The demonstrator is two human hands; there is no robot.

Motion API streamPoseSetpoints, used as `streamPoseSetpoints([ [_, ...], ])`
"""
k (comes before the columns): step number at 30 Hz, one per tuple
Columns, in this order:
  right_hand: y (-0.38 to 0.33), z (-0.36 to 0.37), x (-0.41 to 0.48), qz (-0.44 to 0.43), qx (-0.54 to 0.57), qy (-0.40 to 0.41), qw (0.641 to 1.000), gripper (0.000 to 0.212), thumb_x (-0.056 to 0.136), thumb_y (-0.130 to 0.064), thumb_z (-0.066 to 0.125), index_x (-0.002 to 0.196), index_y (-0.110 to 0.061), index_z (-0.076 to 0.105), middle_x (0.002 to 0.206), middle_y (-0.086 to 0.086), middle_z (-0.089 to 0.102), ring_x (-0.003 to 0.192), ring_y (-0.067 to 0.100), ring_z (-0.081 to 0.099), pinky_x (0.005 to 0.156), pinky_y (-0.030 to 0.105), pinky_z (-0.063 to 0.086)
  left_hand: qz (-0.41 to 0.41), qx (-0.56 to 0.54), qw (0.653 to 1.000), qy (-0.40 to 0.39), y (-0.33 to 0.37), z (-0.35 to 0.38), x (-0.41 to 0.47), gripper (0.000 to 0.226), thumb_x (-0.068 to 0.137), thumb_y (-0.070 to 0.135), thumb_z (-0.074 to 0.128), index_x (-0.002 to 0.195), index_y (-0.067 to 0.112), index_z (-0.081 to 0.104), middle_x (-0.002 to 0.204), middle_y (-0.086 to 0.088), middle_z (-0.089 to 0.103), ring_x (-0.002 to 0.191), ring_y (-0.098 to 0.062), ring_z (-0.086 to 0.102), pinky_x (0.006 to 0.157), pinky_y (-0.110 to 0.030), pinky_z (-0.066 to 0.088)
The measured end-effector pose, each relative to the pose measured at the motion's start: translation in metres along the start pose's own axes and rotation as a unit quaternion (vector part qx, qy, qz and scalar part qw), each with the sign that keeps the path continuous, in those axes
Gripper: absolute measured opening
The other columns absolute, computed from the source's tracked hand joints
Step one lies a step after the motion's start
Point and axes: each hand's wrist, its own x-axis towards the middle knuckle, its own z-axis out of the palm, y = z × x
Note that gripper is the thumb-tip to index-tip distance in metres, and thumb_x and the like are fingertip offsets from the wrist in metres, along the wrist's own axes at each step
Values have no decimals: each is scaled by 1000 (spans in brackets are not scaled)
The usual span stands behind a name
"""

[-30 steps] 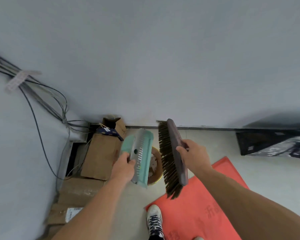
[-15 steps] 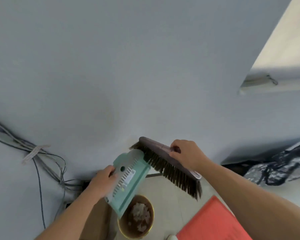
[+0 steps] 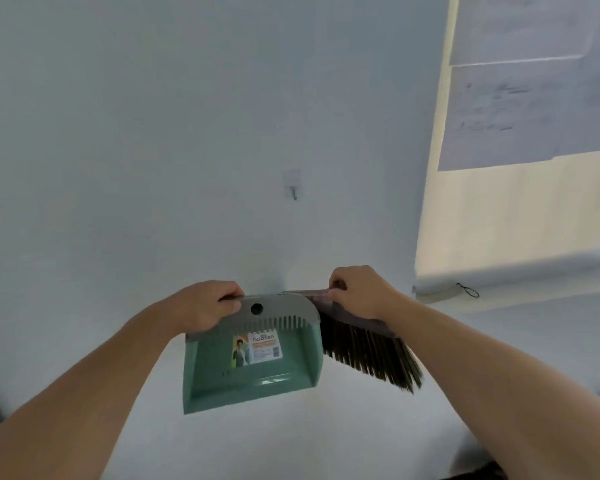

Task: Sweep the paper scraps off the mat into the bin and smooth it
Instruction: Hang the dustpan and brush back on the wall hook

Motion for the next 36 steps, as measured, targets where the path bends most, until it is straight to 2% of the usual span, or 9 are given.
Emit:
streamPoseSetpoints([
  [6, 9, -67, 13, 13, -46, 11, 999, 21, 95, -30, 55, 108, -17, 65, 112, 0, 65, 95, 13, 53, 84, 25, 41, 45, -21, 997, 63, 49, -80, -2, 21, 102, 32, 44, 111, 28, 62, 106, 10, 65, 99, -10, 58, 89, -35, 46],
  [12, 26, -105, 3, 75, -52, 128, 988, 23, 95, -27, 55, 112, -18, 66, 116, 1, 67, 103, 20, 58, 94, 32, 46, 104, -106, 976, 159, 83, -116, 24, 15, 100, 30, 50, 104, 25, 64, 100, 8, 65, 92, -11, 59, 75, -28, 43],
  [16, 31, -127, 1, 121, -38, 171, 977, 18, 92, -25, 57, 107, -21, 66, 111, 0, 67, 97, 19, 57, 90, 34, 48, 87, -180, 964, 177, 87, -116, 52, 13, 97, 32, 55, 102, 24, 64, 100, -2, 66, 91, -21, 62, 84, -41, 50],
  [19, 30, -137, 3, 132, -50, 166, 976, 18, 91, -28, 57, 107, -24, 65, 111, 1, 66, 96, 20, 59, 89, 36, 49, 62, -209, 960, 178, 84, -110, 71, 15, 97, 34, 55, 105, 24, 63, 103, -4, 65, 91, -22, 60, 84, -38, 50],
  [25, 16, -148, 5, 125, -92, 153, 976, 22, 93, -29, 52, 112, -24, 63, 114, 3, 62, 95, 24, 59, 83, 35, 49, 62, -148, 963, 216, 79, -105, 99, 13, 97, 29, 53, 105, 23, 62, 103, 1, 62, 92, -18, 57, 73, -29, 42],
  [30, -13, -166, 14, 93, -189, 125, 970, 23, 93, -24, 54, 113, -17, 62, 112, 7, 58, 94, 27, 60, 74, 33, 46, 58, -71, 974, 208, 84, -101, 109, 11, 97, 29, 53, 102, 24, 62, 104, 2, 63, 95, -17, 57, 76, -29, 38],
  [36, -38, -195, 28, 70, -276, 140, 948, 20, 87, -15, 59, 107, -14, 62, 104, 6, 55, 87, 25, 59, 67, 34, 44, 21, -76, 971, 225, 90, -97, 111, 13, 96, 28, 56, 103, 21, 64, 106, 0, 63, 95, -17, 56, 74, -28, 38],
])
